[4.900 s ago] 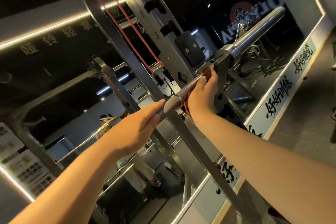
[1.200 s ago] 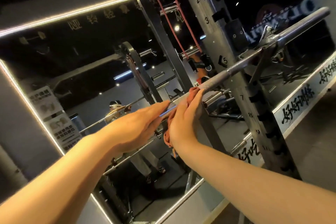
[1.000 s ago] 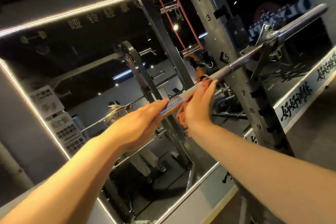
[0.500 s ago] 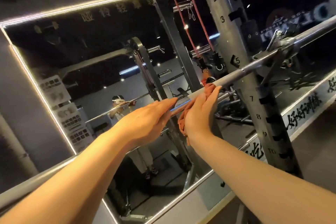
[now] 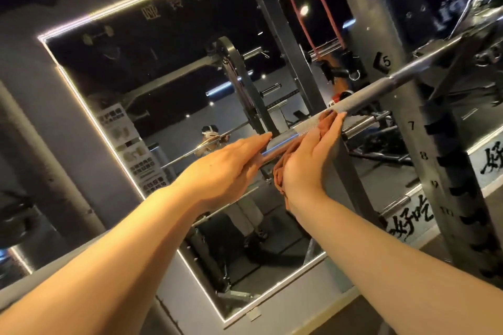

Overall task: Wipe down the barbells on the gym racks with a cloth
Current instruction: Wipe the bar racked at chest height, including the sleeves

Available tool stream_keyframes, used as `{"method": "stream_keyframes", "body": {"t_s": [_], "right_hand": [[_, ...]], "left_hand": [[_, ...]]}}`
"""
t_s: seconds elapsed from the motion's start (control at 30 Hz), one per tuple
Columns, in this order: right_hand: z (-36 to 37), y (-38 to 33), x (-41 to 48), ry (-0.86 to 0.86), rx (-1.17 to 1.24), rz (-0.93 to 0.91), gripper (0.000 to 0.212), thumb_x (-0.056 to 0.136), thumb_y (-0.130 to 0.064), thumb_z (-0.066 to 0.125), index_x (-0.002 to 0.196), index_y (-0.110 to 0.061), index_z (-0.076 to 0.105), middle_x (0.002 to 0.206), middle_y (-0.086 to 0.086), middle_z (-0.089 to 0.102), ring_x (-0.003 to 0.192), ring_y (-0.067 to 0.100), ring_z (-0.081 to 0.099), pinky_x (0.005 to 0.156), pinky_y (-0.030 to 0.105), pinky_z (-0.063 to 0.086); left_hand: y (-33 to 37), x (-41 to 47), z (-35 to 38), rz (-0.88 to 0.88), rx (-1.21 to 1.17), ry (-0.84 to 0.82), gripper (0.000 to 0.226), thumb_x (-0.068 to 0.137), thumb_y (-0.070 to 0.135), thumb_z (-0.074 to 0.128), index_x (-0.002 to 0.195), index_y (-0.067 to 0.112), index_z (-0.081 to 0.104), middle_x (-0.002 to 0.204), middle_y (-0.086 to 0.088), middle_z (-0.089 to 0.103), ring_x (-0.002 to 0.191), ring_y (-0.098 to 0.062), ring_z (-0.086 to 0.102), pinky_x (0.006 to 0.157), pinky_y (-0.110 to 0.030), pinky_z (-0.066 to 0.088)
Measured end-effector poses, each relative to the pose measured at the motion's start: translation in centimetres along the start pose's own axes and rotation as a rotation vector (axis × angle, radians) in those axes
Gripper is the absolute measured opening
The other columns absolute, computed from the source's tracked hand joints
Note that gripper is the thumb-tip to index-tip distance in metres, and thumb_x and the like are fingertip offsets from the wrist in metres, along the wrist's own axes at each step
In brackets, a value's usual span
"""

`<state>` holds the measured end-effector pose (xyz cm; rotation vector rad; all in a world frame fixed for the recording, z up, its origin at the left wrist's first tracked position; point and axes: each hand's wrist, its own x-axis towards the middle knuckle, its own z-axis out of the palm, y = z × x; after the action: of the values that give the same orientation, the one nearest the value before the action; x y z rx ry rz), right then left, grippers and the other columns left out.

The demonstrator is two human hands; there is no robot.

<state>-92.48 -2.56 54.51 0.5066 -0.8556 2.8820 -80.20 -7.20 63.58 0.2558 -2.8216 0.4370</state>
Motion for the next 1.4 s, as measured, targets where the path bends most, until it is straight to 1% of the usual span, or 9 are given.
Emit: {"method": "stream_keyframes", "body": {"t_s": [0.2, 0.3, 0.4, 0.5, 0.57, 0.7, 0.93, 1.2, 1.4], "right_hand": [[2.4, 0.1, -5.2, -0.04, -0.129, -0.078, 0.046, 0.114, -0.033, 0.032, 0.155, -0.046, 0.016, 0.107, -0.06, 0.043, 0.101, -0.035, 0.046, 0.071, -0.005, 0.042], [1.9, 0.2, -6.7, -0.145, -0.169, -0.103, 0.059, 0.112, -0.025, 0.037, 0.162, -0.038, 0.007, 0.122, -0.063, 0.034, 0.109, -0.039, 0.037, 0.077, -0.01, 0.036], [1.6, 0.2, -5.0, -0.113, -0.359, -0.238, 0.059, 0.11, -0.016, 0.038, 0.159, -0.043, 0.016, 0.165, -0.031, 0.0, 0.147, -0.017, 0.008, 0.111, 0.0, 0.02], [1.3, 0.7, -4.0, -0.126, -0.5, -0.308, 0.042, 0.111, -0.025, 0.037, 0.154, -0.027, 0.036, 0.155, -0.019, 0.024, 0.149, -0.005, 0.023, 0.122, 0.026, 0.03], [0.9, 0.1, -5.2, -0.35, -0.786, -0.521, 0.04, 0.111, -0.022, 0.034, 0.149, -0.016, 0.042, 0.155, -0.002, 0.033, 0.155, 0.015, 0.015, 0.127, 0.037, 0.018], [-1.3, -2.1, -3.6, -0.759, -1.065, -0.748, 0.045, 0.107, -0.031, 0.035, 0.146, -0.014, 0.046, 0.145, 0.006, 0.049, 0.141, 0.023, 0.034, 0.128, 0.036, 0.013], [-0.2, -3.2, -1.3, -0.444, -1.15, -0.696, 0.038, 0.105, -0.029, 0.031, 0.104, -0.018, 0.068, 0.099, -0.002, 0.064, 0.099, 0.023, 0.054, 0.107, 0.044, 0.028], [1.6, -3.7, -4.3, -0.908, -1.247, -0.89, 0.034, 0.106, -0.045, 0.037, 0.122, -0.027, 0.062, 0.111, -0.009, 0.066, 0.107, 0.015, 0.057, 0.104, 0.038, 0.038], [1.6, -5.3, -1.4, -0.57, -1.431, -0.811, 0.033, 0.107, -0.034, 0.037, 0.095, -0.02, 0.064, 0.087, -0.006, 0.065, 0.081, 0.02, 0.062, 0.08, 0.041, 0.045]], "left_hand": [[-2.6, -3.9, -0.6, -0.091, -0.018, -0.042, 0.051, 0.107, 0.05, 0.024, 0.157, 0.044, 0.021, 0.154, 0.013, 0.043, 0.133, -0.009, 0.048, 0.108, -0.031, 0.039], [-3.7, -6.6, -0.4, -0.147, 0.031, -0.004, 0.055, 0.103, 0.056, 0.02, 0.157, 0.044, 0.021, 0.155, 0.013, 0.043, 0.136, -0.011, 0.048, 0.111, -0.036, 0.043], [-4.2, -9.0, -0.7, -0.16, 0.045, 0.005, 0.059, 0.1, 0.056, 0.018, 0.157, 0.044, 0.021, 0.154, 0.012, 0.045, 0.135, -0.012, 0.05, 0.111, -0.037, 0.045], [-4.6, -10.0, -1.1, -0.179, 0.046, 0.029, 0.061, 0.098, 0.055, 0.016, 0.158, 0.041, 0.021, 0.157, 0.012, 0.042, 0.139, -0.013, 0.046, 0.111, -0.034, 0.041], [-4.7, -10.0, -1.0, -0.18, 0.057, 0.066, 0.056, 0.103, 0.051, 0.02, 0.158, 0.039, 0.022, 0.157, 0.01, 0.042, 0.14, -0.013, 0.046, 0.111, -0.034, 0.041], [-4.9, -9.9, -0.7, -0.182, 0.044, 0.085, 0.053, 0.106, 0.048, 0.023, 0.158, 0.038, 0.024, 0.158, 0.008, 0.041, 0.139, -0.015, 0.046, 0.11, -0.037, 0.042], [-5.2, -11.5, -0.3, -0.305, 0.117, 0.109, 0.054, 0.105, 0.054, 0.017, 0.151, 0.033, 0.038, 0.15, 0.004, 0.052, 0.131, -0.019, 0.055, 0.106, -0.043, 0.047], [-4.9, -11.4, 0.0, -0.336, 0.133, 0.163, 0.052, 0.106, 0.051, 0.014, 0.136, 0.031, 0.051, 0.131, 0.003, 0.064, 0.112, -0.017, 0.064, 0.095, -0.037, 0.053], [-6.1, -12.6, 0.0, -0.425, 0.191, 0.167, 0.027, 0.105, 0.039, 0.024, 0.101, 0.031, 0.049, 0.1, 0.005, 0.065, 0.087, -0.017, 0.063, 0.082, -0.038, 0.057]]}}
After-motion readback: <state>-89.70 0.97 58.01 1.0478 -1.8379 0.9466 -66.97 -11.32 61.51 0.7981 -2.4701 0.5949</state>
